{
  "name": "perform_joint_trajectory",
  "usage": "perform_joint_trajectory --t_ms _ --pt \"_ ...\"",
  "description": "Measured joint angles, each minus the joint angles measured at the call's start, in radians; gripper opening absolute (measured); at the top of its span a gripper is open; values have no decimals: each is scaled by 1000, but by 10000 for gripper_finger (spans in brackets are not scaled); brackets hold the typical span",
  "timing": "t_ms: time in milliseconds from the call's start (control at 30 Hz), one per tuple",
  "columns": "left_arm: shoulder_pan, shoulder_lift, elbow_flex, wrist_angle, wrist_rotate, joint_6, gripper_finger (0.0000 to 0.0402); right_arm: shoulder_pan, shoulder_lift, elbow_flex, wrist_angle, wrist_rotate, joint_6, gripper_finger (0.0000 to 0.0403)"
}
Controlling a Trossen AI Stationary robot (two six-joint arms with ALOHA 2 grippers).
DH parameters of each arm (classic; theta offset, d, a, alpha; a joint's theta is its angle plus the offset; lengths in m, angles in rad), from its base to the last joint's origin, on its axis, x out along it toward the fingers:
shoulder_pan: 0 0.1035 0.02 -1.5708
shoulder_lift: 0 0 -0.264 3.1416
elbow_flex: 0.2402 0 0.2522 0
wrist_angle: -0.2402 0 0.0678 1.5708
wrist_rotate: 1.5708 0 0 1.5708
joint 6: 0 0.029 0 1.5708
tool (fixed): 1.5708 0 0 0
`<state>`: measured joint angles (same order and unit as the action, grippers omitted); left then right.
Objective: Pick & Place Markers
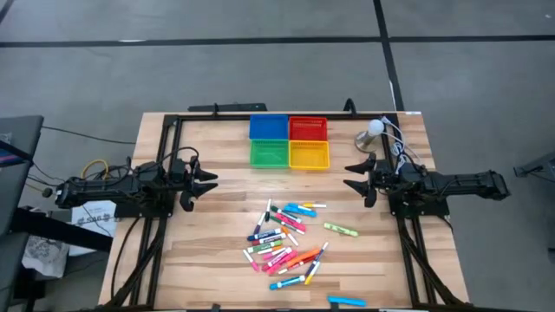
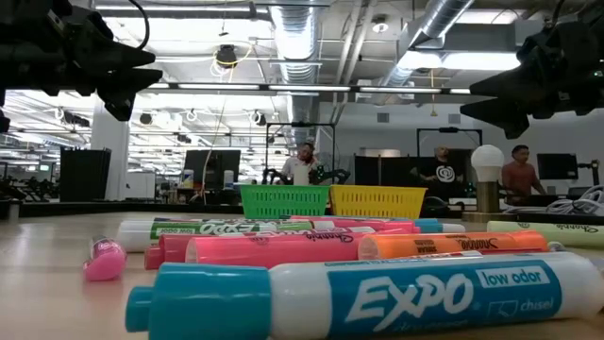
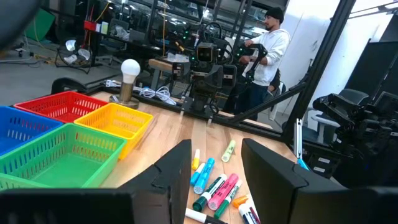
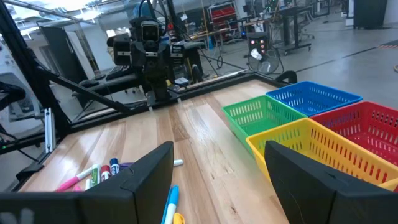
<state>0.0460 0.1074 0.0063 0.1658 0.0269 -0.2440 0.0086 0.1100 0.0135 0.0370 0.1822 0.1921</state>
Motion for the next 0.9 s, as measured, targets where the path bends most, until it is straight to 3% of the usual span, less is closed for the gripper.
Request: perform_joint_trajectory --t_ms 900 --pt "0 0 0 15 0 0 141 0 0 0 0 0 0 243"
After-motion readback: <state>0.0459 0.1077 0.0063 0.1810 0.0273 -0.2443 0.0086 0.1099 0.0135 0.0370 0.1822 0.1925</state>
